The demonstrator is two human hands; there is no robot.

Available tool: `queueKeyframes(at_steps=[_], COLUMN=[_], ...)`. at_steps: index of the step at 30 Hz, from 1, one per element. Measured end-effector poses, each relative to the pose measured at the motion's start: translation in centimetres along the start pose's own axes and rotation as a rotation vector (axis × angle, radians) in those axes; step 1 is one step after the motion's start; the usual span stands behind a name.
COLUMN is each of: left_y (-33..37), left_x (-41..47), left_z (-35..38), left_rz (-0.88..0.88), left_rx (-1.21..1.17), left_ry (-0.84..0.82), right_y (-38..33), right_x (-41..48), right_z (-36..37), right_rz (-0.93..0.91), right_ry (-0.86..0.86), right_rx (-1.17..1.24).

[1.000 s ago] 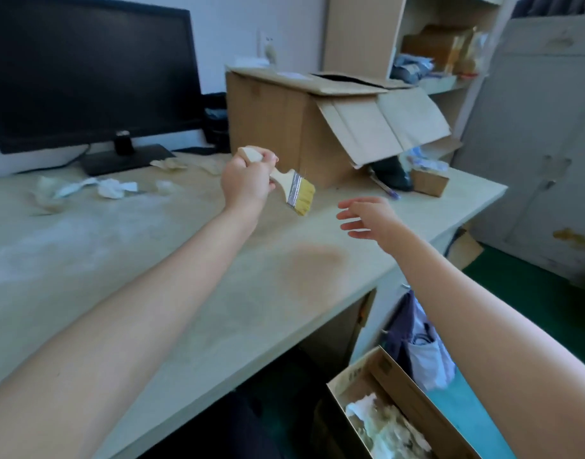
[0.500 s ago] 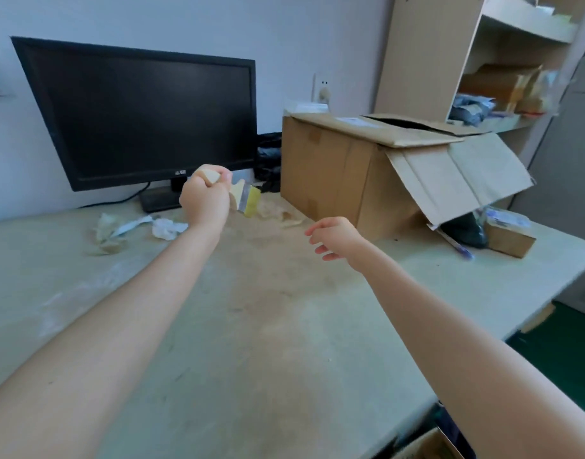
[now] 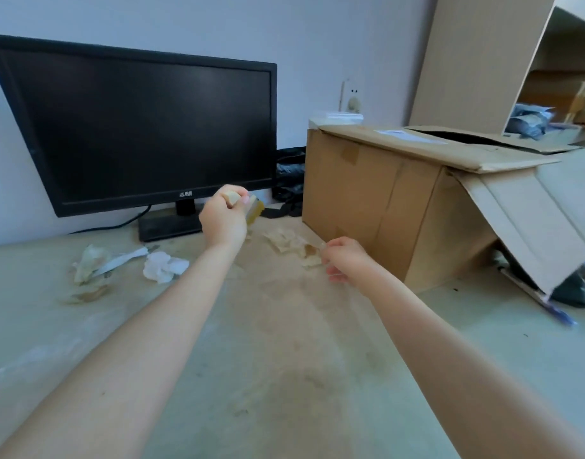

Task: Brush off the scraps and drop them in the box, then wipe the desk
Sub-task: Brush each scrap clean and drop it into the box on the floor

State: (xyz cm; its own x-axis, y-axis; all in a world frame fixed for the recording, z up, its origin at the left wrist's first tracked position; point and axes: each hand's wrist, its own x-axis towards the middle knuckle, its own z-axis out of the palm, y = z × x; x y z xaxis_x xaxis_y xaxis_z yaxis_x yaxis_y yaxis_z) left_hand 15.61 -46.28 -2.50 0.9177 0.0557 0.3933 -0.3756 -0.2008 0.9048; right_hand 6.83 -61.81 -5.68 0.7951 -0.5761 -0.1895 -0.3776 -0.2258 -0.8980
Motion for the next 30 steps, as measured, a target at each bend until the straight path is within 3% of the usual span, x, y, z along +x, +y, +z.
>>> queueKeyframes(at_steps=[8,19,30], left_y=[-1.8,-1.2,0.8], left_x=[0.5,-0.3,-2.4], left_z=[4.8,4.8,3.6], left_rz=[0.024,-0.177,-0.258], left_rx=[0.039,-0.150,-0.323], left_ry=[-0.096,-0.185,-0.182], right_y=[0.7,0.4,-1.4], right_x=[3.8,3.9,0.3], right_z=[1.2,2.1,2.6], right_rz=[0.063,0.109,0.205], right_ry=[0.034,0.008,-0.175], right_rx=[0.091,0.288,0.753])
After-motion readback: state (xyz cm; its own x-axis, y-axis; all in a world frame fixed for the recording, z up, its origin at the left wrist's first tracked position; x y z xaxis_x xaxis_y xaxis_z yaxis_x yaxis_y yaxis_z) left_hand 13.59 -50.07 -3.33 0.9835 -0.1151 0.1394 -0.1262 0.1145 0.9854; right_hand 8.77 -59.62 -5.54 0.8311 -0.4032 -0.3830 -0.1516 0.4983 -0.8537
